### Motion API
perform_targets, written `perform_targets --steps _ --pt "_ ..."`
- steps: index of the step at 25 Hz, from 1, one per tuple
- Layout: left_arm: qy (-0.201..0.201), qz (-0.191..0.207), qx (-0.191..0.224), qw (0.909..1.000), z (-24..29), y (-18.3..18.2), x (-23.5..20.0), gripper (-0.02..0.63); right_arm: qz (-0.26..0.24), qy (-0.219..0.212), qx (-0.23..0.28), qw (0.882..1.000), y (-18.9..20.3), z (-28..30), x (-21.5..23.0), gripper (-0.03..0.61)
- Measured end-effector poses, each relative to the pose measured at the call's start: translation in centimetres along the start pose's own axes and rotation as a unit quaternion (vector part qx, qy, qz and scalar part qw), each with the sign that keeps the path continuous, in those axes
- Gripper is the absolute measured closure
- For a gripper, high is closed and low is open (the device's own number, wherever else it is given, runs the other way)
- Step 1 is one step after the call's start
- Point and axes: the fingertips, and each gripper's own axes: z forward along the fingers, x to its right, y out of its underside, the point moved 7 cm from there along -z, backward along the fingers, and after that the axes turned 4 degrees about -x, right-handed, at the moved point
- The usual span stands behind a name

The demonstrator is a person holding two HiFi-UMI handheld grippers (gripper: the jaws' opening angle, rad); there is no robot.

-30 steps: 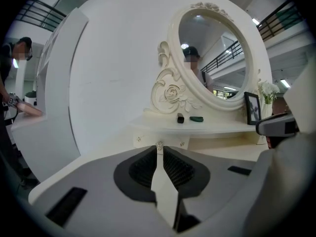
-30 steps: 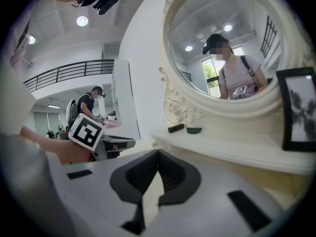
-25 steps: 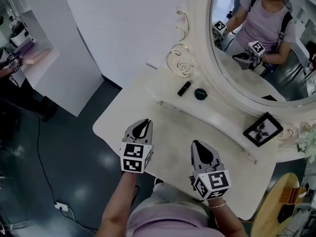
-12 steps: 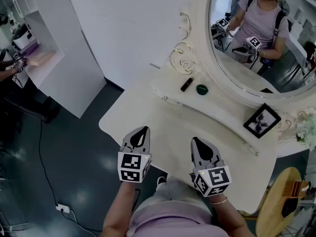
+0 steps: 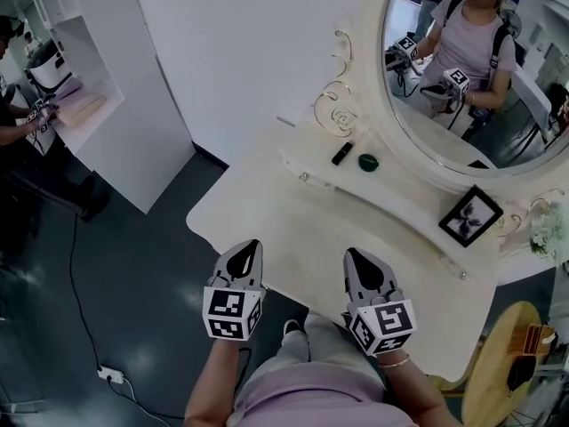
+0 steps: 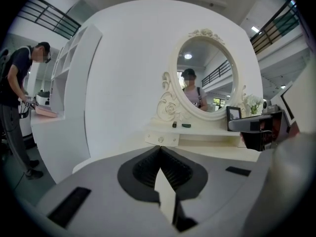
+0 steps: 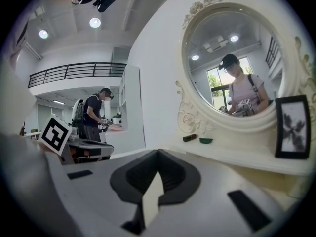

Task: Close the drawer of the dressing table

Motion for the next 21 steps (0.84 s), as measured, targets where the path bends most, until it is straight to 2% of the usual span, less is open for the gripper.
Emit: perform_targets --steps 21 --pt "-0.011 -0.012 0.015 0.9998 -1.7 -0.5 0.8 0.611 -0.002 -0.006 0.012 1.000 -0.3 -0.9 0.0 0.577"
